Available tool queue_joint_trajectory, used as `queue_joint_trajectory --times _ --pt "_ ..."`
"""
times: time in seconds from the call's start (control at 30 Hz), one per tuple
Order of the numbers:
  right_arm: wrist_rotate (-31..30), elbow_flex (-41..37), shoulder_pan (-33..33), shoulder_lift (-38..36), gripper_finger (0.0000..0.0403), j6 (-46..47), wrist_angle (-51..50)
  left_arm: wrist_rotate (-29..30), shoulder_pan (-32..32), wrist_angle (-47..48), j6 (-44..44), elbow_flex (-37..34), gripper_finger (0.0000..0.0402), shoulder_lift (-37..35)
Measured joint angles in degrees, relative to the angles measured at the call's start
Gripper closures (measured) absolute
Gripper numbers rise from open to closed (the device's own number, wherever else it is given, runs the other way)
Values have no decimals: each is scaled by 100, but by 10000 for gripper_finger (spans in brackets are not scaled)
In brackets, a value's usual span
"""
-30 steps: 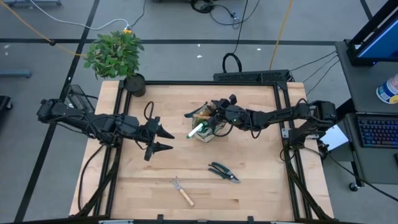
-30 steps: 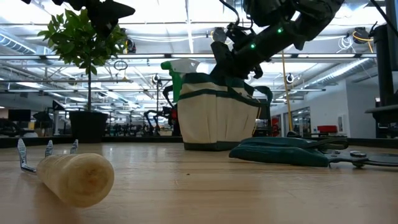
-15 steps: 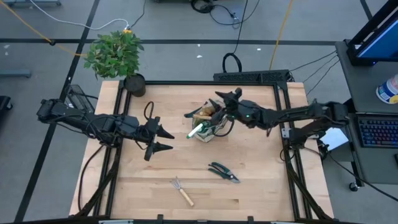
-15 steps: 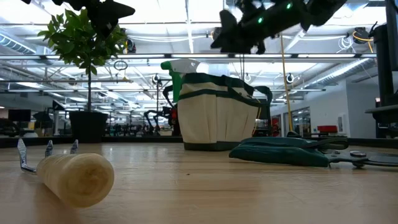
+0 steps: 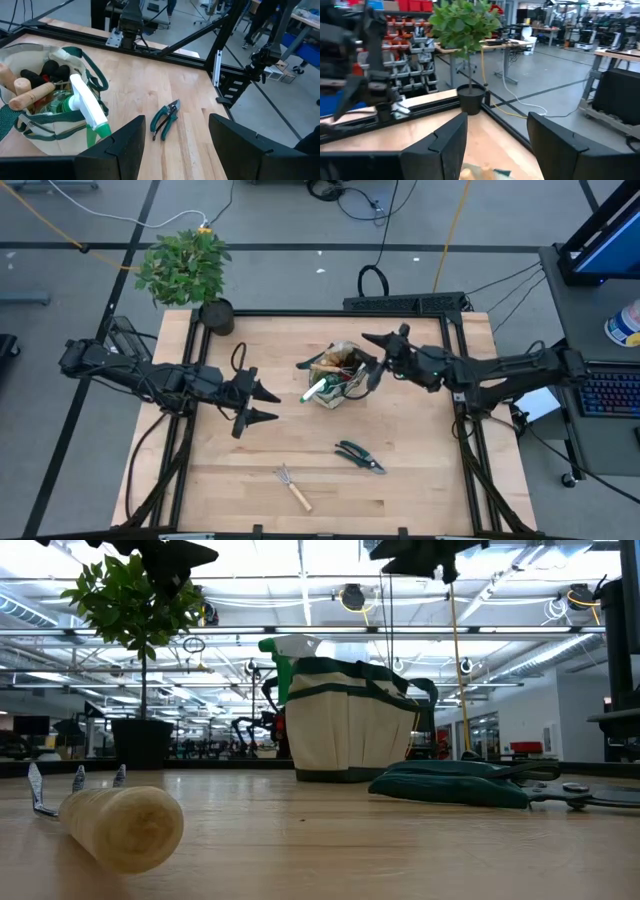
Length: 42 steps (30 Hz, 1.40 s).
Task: Pick & Place Garden tools in Gardening bag
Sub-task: Put the light brown hand rake into the light brown gardening bag
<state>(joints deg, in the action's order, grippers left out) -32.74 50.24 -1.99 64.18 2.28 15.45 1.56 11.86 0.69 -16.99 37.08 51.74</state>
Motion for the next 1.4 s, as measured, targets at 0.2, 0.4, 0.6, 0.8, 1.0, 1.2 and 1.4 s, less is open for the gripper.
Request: queue_joint_trajectory --times 0.2,0.4,0.6,0.8,1.0,1.2,1.4 --pt "-8 2 -269 -138 204 1 -140 -4 12 -316 -203 0 176 0" --pt "-17 0 -482 -202 206 1 -150 -178 205 -381 -1267 0 176 -1" --pt "-19 0 -661 -205 208 2 -139 -481 748 -282 -1506 0 176 -1" --pt "-21 0 -753 -205 207 260 -158 -458 1288 524 -1485 0 176 -1" --pt "-20 1 -750 -205 207 473 -159 -455 1626 951 -1504 0 176 108" --pt "-19 1 -750 -205 207 460 -160 -408 1881 936 -1035 325 176 759" --pt "-19 2 -750 -205 207 432 -162 64 1933 1976 15 1410 176 1886"
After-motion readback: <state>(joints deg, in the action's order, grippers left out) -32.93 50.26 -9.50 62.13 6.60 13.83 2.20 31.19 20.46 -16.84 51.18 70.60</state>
